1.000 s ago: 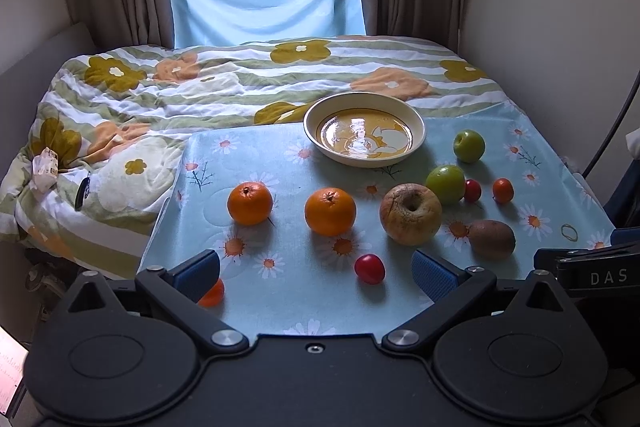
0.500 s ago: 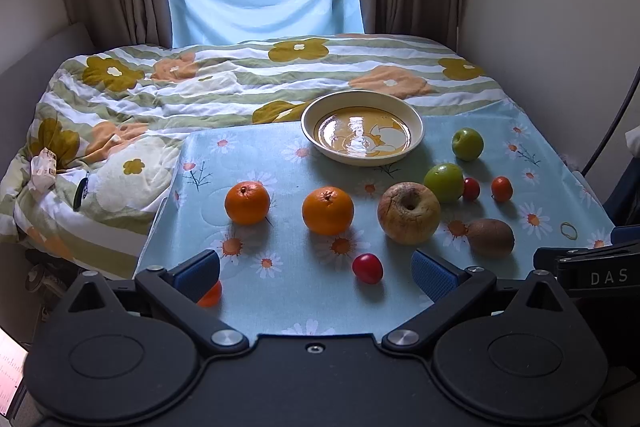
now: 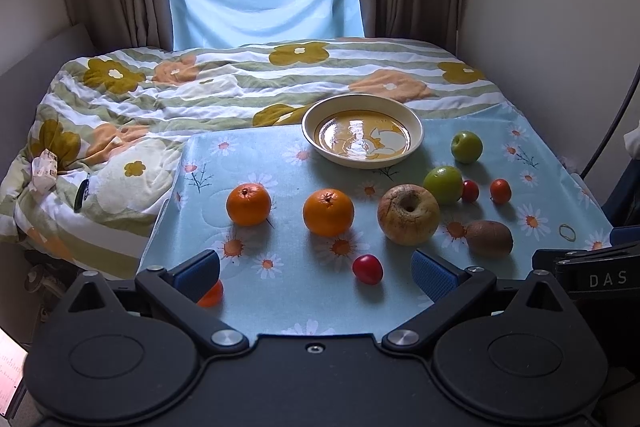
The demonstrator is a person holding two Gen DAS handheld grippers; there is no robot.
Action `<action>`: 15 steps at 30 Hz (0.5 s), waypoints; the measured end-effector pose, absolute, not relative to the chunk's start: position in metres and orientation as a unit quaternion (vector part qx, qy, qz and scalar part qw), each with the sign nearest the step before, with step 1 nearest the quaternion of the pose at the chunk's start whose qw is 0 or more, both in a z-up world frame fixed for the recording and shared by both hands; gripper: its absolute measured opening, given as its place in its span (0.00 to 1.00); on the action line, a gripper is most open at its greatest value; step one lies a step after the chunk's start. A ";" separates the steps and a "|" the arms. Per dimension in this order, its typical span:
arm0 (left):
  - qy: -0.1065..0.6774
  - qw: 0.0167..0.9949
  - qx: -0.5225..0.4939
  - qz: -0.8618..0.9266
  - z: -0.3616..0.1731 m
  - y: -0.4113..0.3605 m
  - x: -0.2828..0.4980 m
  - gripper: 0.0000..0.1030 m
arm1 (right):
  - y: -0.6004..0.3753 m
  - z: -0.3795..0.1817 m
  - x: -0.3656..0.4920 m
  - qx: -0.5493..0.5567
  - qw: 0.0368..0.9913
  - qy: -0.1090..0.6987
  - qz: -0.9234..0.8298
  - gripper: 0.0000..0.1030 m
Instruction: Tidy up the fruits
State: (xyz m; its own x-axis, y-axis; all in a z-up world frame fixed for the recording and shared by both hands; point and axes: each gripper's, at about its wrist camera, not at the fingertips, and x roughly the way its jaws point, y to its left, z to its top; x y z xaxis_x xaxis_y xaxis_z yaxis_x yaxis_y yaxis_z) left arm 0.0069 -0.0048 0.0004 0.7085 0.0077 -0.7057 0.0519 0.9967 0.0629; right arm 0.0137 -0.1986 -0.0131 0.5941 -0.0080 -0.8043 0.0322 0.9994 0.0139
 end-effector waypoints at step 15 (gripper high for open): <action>0.376 0.926 0.038 -0.011 0.004 -0.002 -0.002 1.00 | -0.198 -0.008 0.008 0.012 0.896 0.445 -0.013 1.00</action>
